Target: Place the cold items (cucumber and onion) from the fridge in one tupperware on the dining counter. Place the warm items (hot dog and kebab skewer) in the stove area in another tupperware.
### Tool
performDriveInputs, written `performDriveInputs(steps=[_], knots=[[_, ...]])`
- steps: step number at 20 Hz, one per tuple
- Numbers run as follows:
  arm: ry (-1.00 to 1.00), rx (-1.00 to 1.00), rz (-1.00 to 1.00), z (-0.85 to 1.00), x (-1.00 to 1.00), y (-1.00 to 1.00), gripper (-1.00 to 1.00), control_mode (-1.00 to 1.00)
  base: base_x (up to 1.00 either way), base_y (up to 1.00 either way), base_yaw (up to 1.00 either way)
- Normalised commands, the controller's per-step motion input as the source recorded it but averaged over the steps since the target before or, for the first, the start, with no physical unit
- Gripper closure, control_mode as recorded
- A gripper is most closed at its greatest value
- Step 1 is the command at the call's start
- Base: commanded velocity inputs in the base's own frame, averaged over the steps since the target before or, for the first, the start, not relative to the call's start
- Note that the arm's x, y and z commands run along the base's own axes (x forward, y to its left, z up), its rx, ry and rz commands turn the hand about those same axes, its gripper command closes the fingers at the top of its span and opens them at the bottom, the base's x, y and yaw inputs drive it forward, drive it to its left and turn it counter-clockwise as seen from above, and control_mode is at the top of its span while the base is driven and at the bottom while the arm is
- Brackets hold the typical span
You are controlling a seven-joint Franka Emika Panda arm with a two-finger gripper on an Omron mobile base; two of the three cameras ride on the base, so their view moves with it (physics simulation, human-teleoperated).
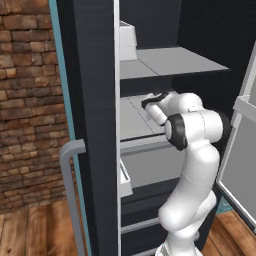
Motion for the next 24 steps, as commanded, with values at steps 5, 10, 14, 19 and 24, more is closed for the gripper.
performDriveInputs(steps=[5, 10, 14, 19, 24], knots=[[0.05, 0.00, -0.10, -0.56, -0.58, -0.18, 1.00, -1.00, 0.00, 0.00, 0.00], [0.00, -0.05, -0.10, 0.00, -0.98, 0.00, 1.00, -1.00, 0.00, 0.00, 0.00], [0.00, -0.01, -0.02, 0.64, -1.00, -0.21, 1.00, -1.00, 0.00, 0.00, 0.00], [0.05, -0.13, 0.00, 0.85, -1.00, -0.24, 1.00, -1.00, 0.00, 0.00, 0.00], [0.21, -0.43, 0.02, 0.87, -0.97, 0.00, 1.00, -1.00, 0.00, 0.00, 0.00]])
